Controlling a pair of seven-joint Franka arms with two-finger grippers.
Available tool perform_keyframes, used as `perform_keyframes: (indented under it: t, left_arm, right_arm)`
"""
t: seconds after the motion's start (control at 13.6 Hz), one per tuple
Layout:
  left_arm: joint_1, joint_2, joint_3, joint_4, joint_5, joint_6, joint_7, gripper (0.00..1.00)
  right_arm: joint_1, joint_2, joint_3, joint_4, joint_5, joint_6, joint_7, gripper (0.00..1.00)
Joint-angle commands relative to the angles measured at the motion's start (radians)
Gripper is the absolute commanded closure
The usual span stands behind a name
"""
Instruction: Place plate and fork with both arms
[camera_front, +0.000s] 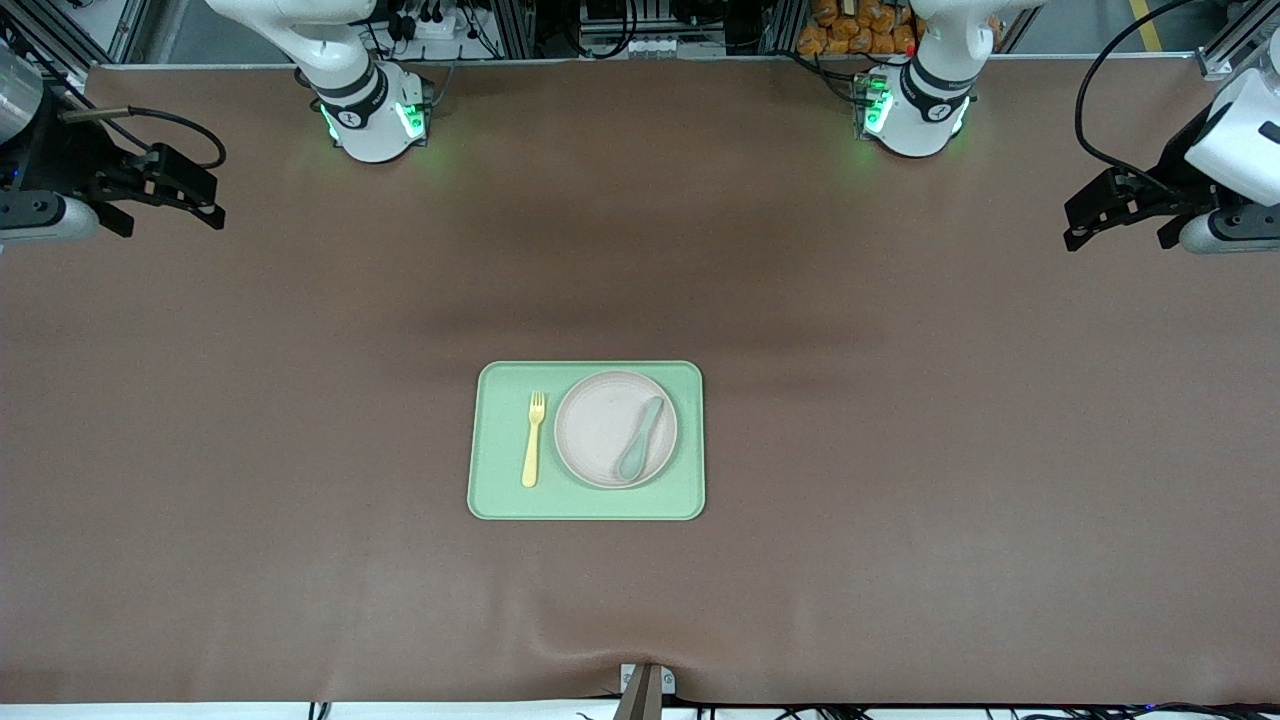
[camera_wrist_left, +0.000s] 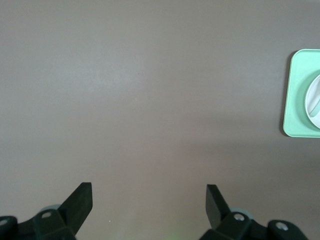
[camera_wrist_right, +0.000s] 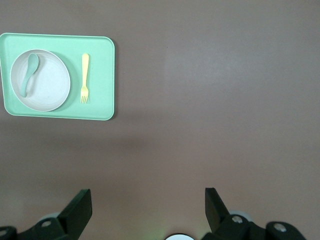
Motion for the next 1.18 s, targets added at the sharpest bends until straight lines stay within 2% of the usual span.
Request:
perform_keyframes:
  t: [0.0,0.73,1.1]
  left_arm:
    - [0.014,-0.022,-0.001,0.015,-0.013,-0.041,0.022,0.00]
    - [0.015,-0.030,0.006,0.013,-0.027,-0.061,0.024,0.00]
    - [0.023,-0.016,0.013,0.056,-0.030,-0.068,0.042,0.00]
  right_arm:
    - [-0.007,-0.021,0.006,-0.019,-0.012,0.010,-0.016,0.00]
    - [-0.013,-0.015,0.004,-0.019,-0.012,0.028,-0.019,0.00]
    - [-0.011,-0.015,-0.002,-0.019,-0.012,0.027,-0.020,0.00]
